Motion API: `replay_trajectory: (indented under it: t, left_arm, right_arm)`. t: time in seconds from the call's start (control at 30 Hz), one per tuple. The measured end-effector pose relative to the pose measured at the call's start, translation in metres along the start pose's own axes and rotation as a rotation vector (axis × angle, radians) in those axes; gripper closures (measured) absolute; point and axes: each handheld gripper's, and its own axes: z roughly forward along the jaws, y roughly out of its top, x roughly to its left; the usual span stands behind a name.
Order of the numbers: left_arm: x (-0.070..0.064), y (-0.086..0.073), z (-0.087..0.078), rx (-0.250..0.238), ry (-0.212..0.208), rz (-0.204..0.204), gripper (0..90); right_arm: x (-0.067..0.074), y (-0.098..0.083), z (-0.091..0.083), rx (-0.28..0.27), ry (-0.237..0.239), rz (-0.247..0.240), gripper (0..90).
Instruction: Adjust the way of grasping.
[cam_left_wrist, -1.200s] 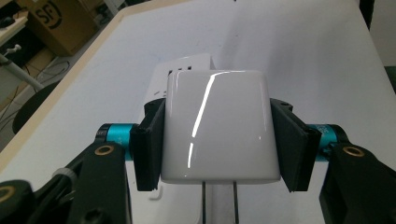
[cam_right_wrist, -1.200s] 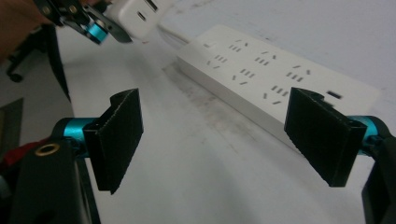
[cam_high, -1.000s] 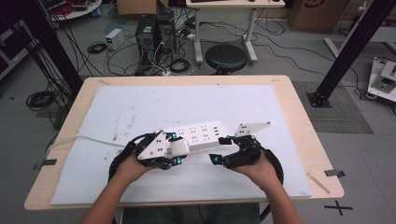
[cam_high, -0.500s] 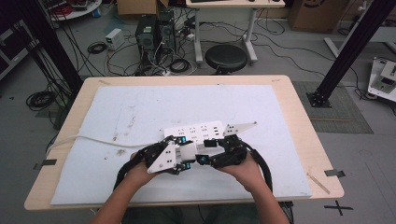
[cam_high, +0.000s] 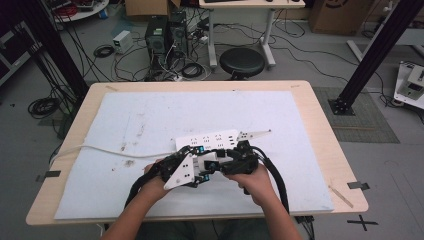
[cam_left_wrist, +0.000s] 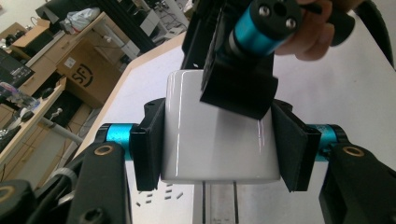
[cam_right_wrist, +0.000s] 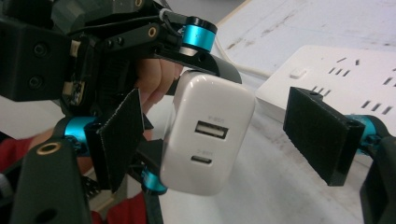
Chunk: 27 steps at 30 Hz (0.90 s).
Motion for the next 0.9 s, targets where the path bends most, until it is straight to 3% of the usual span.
replay_trajectory:
  t: [0.37, 0.73, 0.9]
  left_arm:
    - [-0.0003, 0.0012, 0.0007, -0.012, 0.005, 0.001, 42.5]
    - [-0.0004, 0.0016, 0.0023, 0.007, 0.017, 0.027, 42.5]
    - [0.0051, 0.0003, 0.0067, 0.04, -0.028, 0.0, 41.1]
  right_arm:
    - [-0.0016, -0.0014, 0.0023, -0.003, 0.049, 0.002, 47.6]
    - [-0.0028, -0.0009, 0.0019, -0.002, 0.07, 0.017, 56.8]
    - [-0.0011, -0.0008, 0.0024, 0.012, 0.042, -0.006, 61.7]
